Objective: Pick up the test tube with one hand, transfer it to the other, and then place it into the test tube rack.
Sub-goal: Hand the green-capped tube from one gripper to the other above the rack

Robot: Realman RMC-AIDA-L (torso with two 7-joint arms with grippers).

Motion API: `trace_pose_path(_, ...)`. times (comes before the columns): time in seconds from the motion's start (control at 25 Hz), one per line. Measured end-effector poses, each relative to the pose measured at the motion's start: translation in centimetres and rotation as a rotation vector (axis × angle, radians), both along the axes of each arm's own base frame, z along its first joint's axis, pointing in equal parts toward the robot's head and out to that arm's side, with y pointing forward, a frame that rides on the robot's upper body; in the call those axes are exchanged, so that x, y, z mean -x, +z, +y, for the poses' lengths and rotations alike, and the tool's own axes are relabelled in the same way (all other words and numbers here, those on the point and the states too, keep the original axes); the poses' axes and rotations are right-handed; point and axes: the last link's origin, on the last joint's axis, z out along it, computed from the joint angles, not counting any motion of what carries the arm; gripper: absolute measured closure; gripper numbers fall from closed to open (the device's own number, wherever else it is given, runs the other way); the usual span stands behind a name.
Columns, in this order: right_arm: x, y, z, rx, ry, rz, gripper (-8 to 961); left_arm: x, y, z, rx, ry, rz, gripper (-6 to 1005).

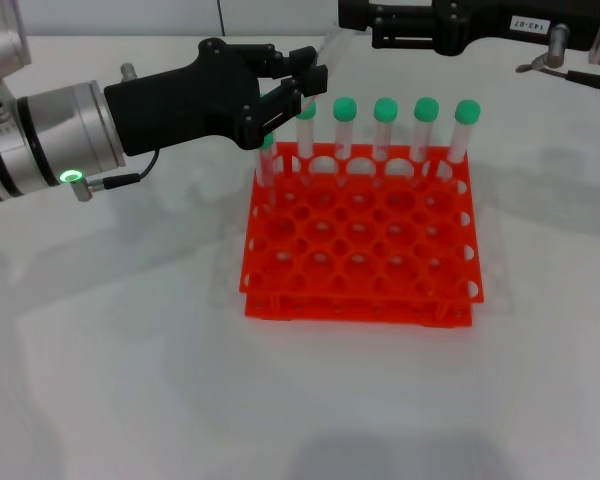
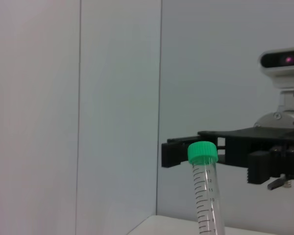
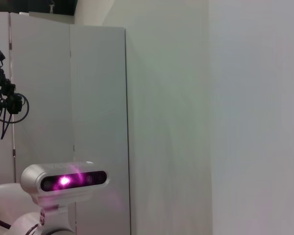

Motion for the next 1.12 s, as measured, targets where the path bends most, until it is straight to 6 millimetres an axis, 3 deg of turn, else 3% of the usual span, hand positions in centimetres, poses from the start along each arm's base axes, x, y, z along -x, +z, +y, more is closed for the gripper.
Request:
trace_pose_path(0.76,0.11,-0.11,0.36,-0.007,-0.013,0.003,234,-0.04,0.05,0.06,-0.002,-0.003,0.002,825)
trace_pose_path(0.96,0.09,-0.06,0.49,-0.011,-0.022,0.004,344,0.04,0.06,0.02,-0.005,-0.004,0.003,825)
trace_pose_path(1.12,0.12,0.00,0.57,-0.014,-0.027,0.009,551,0.04,0.07,0.02,-0.005,-0.004,0.003,825)
